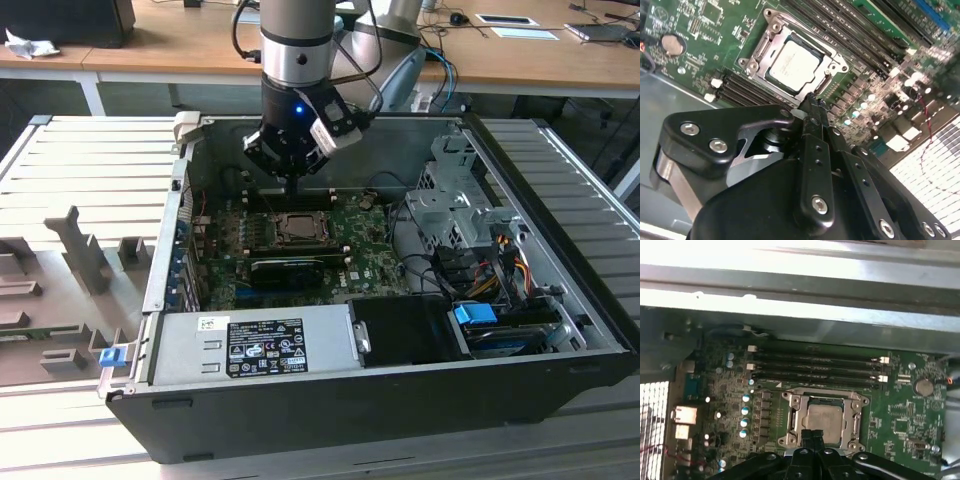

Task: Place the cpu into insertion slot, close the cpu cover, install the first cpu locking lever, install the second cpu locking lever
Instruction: 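Install the first cpu locking lever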

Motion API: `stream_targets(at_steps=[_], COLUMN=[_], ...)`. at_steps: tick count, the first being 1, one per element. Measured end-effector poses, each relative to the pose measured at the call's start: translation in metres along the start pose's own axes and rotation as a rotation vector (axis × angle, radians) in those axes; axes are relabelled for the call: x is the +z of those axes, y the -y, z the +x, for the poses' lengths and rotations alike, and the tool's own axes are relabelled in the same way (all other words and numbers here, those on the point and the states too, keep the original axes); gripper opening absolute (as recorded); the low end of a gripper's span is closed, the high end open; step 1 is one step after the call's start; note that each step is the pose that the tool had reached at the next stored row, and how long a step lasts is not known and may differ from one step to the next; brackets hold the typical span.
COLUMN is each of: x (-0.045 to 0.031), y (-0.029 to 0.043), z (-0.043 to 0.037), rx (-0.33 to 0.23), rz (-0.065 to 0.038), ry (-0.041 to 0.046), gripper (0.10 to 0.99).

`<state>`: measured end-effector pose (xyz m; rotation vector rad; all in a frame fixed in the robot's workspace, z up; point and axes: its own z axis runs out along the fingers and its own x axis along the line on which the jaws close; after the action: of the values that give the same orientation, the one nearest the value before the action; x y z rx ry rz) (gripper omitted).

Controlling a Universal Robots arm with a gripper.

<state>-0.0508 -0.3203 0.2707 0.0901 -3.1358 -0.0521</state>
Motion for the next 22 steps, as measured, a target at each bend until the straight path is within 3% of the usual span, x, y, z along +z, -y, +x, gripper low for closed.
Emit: stream_targets(at_steps=[13, 22], x=[0.0005, 0.0008], y=[-0.0004, -0.0014], z=[0.0078, 0.0248], rx=[0.006, 0.006], rz=[0.000, 0.000], ry=[0.0002, 0.0002], gripper=[0.106, 0.106])
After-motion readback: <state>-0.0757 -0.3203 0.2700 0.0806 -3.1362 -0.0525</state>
